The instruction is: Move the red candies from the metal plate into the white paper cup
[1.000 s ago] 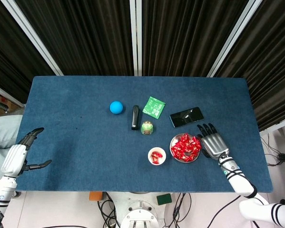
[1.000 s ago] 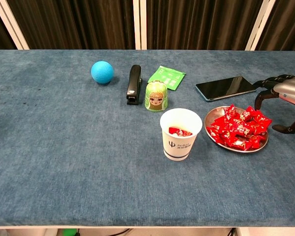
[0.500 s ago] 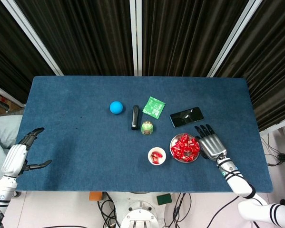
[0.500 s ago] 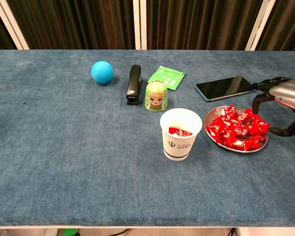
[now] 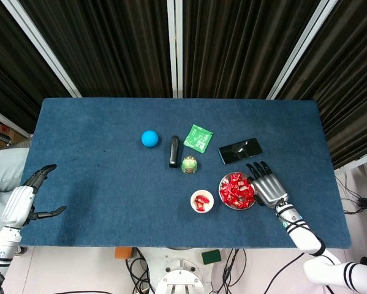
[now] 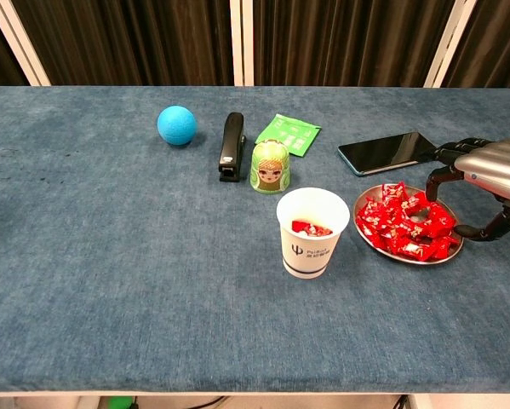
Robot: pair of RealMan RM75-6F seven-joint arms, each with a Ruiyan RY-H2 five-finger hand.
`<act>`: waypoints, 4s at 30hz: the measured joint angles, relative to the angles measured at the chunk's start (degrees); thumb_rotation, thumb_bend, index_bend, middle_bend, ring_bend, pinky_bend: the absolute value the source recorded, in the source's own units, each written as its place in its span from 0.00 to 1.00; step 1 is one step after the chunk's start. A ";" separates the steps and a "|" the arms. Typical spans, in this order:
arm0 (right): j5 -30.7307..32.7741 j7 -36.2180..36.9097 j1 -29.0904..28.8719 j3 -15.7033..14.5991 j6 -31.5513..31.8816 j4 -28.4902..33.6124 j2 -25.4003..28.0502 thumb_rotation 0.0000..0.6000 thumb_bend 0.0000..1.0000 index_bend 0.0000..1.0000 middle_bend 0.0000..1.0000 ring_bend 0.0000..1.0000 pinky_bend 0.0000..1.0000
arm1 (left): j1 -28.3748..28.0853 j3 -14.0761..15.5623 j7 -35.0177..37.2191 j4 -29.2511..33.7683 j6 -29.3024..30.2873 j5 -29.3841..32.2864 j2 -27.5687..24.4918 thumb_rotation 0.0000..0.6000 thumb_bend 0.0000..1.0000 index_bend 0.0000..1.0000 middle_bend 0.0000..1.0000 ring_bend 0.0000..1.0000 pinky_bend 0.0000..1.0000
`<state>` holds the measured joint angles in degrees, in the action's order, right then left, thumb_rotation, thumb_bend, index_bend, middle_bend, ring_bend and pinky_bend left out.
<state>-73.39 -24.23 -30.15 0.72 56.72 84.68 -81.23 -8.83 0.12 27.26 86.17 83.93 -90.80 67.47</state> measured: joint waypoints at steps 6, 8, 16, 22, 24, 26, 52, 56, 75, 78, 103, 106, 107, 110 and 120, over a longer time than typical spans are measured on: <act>-0.40 0.56 0.46 0.21 1.12 0.57 0.70 1.00 0.34 0.39 0.03 0.00 0.00 | 0.04 -0.02 0.09 -0.01 0.12 -0.04 -0.02 1.00 0.10 0.12 0.11 0.12 0.25; -0.83 0.81 0.68 0.29 1.85 1.06 1.19 1.00 0.34 0.39 0.03 0.00 0.00 | 0.03 -0.02 0.15 -0.07 0.11 -0.06 0.00 1.00 0.10 0.12 0.11 0.12 0.25; -2.37 1.28 0.67 0.82 2.72 2.98 2.84 1.00 0.34 0.39 0.03 0.00 0.00 | -0.04 -0.05 -0.07 0.07 0.13 -0.15 0.11 1.00 0.09 0.12 0.11 0.12 0.25; -3.44 0.26 -0.37 -0.29 0.21 2.47 3.12 1.00 0.35 0.39 0.03 0.00 0.00 | 0.05 0.01 -0.17 0.10 0.11 -0.06 0.09 1.00 0.10 0.13 0.11 0.12 0.25; -3.88 -0.08 -0.49 -0.53 0.09 1.89 3.17 1.00 0.35 0.39 0.03 0.00 0.00 | 0.04 0.01 -0.14 0.04 0.07 -0.05 0.10 1.00 0.09 0.13 0.11 0.12 0.25; -4.46 -0.17 -0.51 -0.68 0.24 1.56 3.20 1.00 0.35 0.40 0.03 0.00 0.00 | 0.01 -0.01 -0.09 0.01 0.07 -0.05 0.12 1.00 0.10 0.13 0.11 0.12 0.25; -20.00 14.43 -2.89 -4.39 2.68 -10.71 2.05 1.00 0.37 0.34 0.04 0.00 0.00 | -0.69 -0.29 -1.09 0.56 -1.30 0.54 0.25 1.00 0.10 0.13 0.11 0.12 0.25; -21.80 16.90 -3.11 -4.93 3.78 -14.05 0.97 1.00 0.37 0.34 0.04 0.00 0.00 | -0.88 -0.44 -1.73 1.17 -1.63 0.79 -0.02 1.00 0.10 0.13 0.11 0.12 0.25; -20.57 17.55 -3.38 -3.06 4.36 -18.74 -4.55 1.00 0.34 0.40 0.05 0.00 0.00 | -1.41 -0.61 -1.96 1.36 -2.66 1.33 -0.17 1.00 0.10 0.13 0.11 0.12 0.25; -20.33 17.19 -3.44 -2.88 4.29 -19.00 -4.99 1.00 0.34 0.41 0.05 0.00 0.00 | -1.32 -0.53 -1.73 1.14 -2.59 1.32 -0.15 1.00 0.10 0.13 0.11 0.12 0.25; -18.81 15.70 -3.57 -1.94 4.15 -22.68 -8.57 1.00 0.37 0.61 0.07 0.00 0.00 | -1.25 -0.44 -0.98 0.26 -2.67 1.44 0.22 1.00 0.10 0.13 0.11 0.12 0.25; -18.78 16.03 -3.51 -1.88 4.45 -22.79 -8.66 1.00 0.41 0.63 0.07 0.00 0.00 | -1.26 -0.44 -0.95 0.25 -2.66 1.41 0.21 1.00 0.10 0.13 0.11 0.12 0.25; -18.79 16.16 -3.49 -1.86 4.56 -22.78 -8.65 1.00 0.43 0.64 0.08 0.00 0.00 | -1.26 -0.45 -0.92 0.25 -2.65 1.42 0.21 1.00 0.10 0.13 0.11 0.12 0.25; -18.97 16.67 -3.43 -1.83 5.16 -22.60 -8.46 1.00 0.46 0.64 0.08 0.00 0.00 | -1.23 -0.45 -0.89 0.26 -2.55 1.37 0.21 1.00 0.10 0.13 0.11 0.12 0.25; -21.37 17.59 -2.76 -1.53 10.88 -18.31 -5.47 1.00 0.47 0.65 0.08 0.00 0.00 | -0.98 -0.45 -0.52 0.14 -1.96 1.23 0.11 1.00 0.10 0.13 0.11 0.12 0.25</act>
<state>-94.75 -6.63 -32.91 -0.80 67.60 66.37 -86.70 -9.81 -0.33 26.73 86.31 81.97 -89.58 67.58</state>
